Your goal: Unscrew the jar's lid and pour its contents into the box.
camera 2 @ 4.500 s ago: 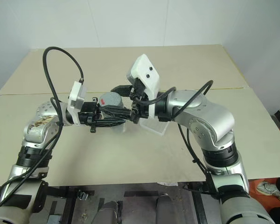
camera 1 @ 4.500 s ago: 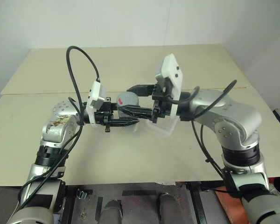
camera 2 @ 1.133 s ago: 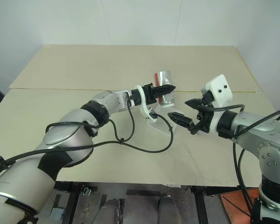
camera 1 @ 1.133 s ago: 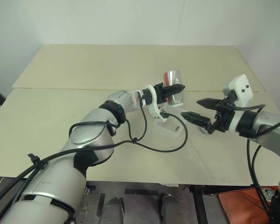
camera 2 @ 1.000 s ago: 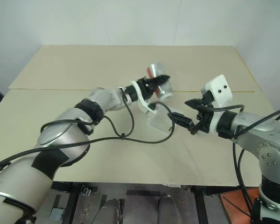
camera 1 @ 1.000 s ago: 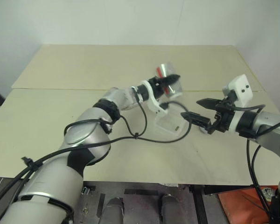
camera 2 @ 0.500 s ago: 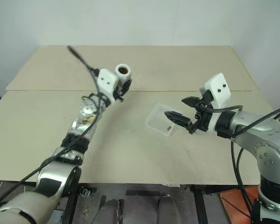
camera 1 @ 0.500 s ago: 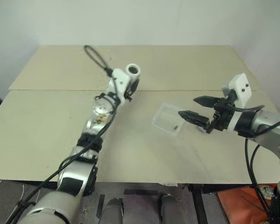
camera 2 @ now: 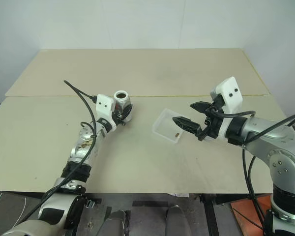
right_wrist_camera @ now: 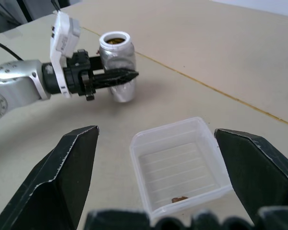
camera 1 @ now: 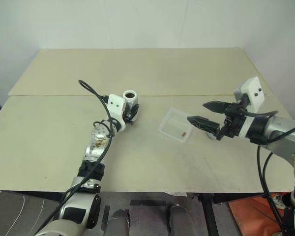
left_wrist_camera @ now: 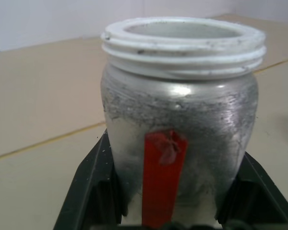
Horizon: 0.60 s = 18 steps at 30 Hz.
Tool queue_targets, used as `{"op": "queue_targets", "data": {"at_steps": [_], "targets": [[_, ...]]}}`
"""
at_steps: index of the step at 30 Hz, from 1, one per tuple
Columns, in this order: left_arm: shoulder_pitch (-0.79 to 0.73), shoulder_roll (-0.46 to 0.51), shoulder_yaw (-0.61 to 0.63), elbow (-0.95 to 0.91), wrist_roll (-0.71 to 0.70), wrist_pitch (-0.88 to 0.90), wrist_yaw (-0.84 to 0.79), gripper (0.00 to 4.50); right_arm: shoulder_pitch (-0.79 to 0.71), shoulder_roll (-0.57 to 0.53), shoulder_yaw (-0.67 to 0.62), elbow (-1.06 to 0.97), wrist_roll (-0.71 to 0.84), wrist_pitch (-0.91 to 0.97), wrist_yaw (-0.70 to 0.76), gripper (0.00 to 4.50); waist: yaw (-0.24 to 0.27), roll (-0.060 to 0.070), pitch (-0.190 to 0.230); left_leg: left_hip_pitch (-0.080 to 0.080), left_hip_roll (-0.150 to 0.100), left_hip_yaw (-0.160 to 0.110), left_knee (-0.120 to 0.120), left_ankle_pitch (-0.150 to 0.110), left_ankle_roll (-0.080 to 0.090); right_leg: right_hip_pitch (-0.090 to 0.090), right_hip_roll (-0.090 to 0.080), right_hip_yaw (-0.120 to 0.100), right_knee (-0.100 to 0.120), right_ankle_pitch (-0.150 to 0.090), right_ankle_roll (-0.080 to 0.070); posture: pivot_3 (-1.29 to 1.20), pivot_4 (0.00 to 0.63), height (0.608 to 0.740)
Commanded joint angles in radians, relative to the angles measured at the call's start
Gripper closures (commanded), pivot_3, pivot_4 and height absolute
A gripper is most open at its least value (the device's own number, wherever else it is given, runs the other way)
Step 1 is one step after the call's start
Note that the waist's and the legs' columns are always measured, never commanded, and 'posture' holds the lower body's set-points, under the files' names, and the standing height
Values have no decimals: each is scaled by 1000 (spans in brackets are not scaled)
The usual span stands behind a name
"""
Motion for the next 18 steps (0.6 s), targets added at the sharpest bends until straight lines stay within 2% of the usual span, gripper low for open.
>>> {"op": "queue_targets", "data": {"at_steps": [1, 4, 6, 7, 12, 18], "targets": [[0, -2, 6, -6, -5, -1, -5, 1827, -19, 2, 6, -25, 19, -8, -8, 0, -1, 0, 0, 0, 0, 0, 0, 0, 0, 0, 0, 0, 0, 0, 0, 0, 150, 740], [15, 10, 5, -17, -4, -6, -22, 894, -22, 4, 15, -21, 16, -15, -9, 0, 0, 0, 0, 0, 0, 0, 0, 0, 0, 0, 0, 0, 0, 0, 0, 0, 150, 740], [24, 20, 8, -27, -2, -1, -27, 178, -48, 28, -18, 6, 68, -4, -22, 0, -1, 0, 0, 0, 0, 0, 0, 0, 0, 0, 0, 0, 0, 0, 0, 0, 150, 740], [25, 26, 10, -29, -2, 3, -28, 61, -65, 32, -32, 21, 88, 0, -24, 0, -3, 0, 0, 0, 0, 0, 0, 0, 0, 0, 0, 0, 0, 0, 0, 0, 150, 740], [93, 95, 11, -183, -47, 72, -130, 61, -59, -20, -7, 33, 54, -25, 6, 0, 0, 0, 0, 0, 0, 0, 0, 0, 0, 0, 0, 0, 1, 0, 0, 0, 150, 740], [269, 291, 31, -538, -145, 267, -296, 61, 19, -79, 15, 7, -5, -71, 61, 0, -4, 1, 0, 0, 1, 0, 0, 0, 1, -1, 0, 0, 0, 0, 0, 0, 150, 740]]}}
